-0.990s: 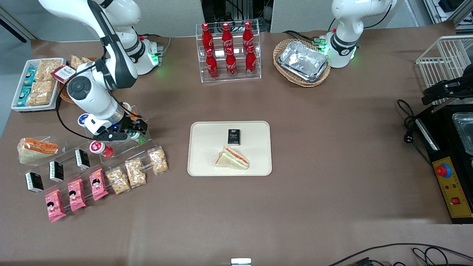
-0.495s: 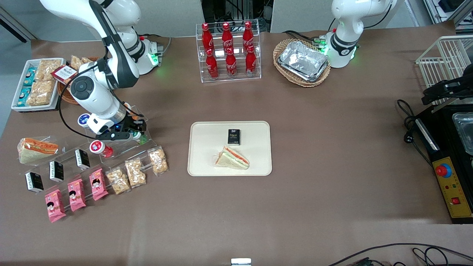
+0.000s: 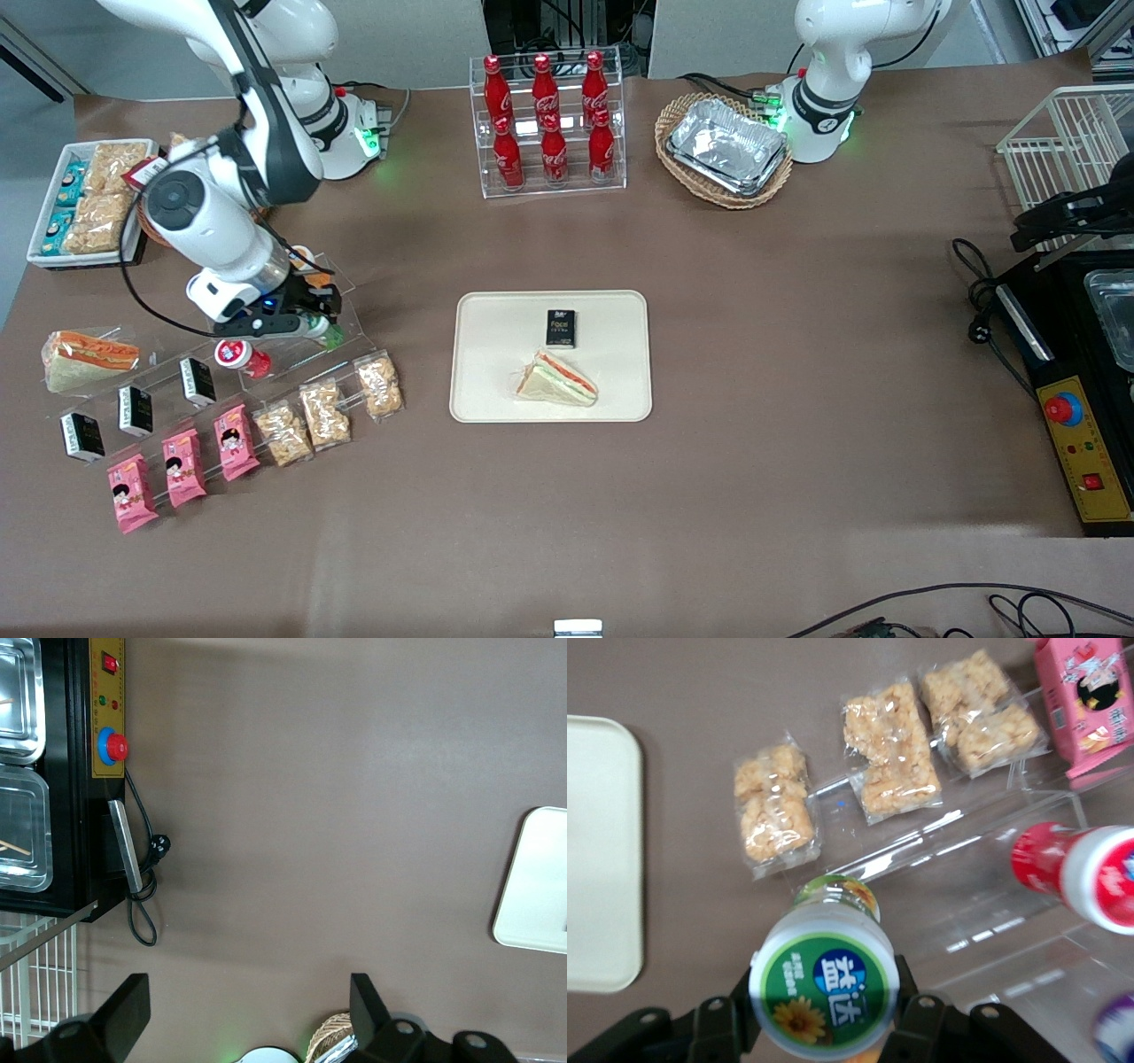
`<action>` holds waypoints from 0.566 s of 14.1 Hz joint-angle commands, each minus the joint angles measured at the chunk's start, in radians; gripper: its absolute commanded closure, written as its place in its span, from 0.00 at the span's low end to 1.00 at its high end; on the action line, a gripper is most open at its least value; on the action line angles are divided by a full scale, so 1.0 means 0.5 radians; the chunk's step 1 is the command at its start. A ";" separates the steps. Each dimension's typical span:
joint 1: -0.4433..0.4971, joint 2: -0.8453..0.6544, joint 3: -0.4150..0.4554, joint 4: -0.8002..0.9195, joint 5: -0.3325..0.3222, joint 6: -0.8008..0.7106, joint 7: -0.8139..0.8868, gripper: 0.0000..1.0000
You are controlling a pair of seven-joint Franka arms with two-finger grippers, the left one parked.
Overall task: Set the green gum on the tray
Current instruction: 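Close the right gripper on the green-labelled cup and lift it, then carry the held green cup over the cream tray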
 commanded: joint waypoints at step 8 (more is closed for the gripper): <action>-0.011 0.028 0.308 1.080 0.154 -1.150 0.337 0.95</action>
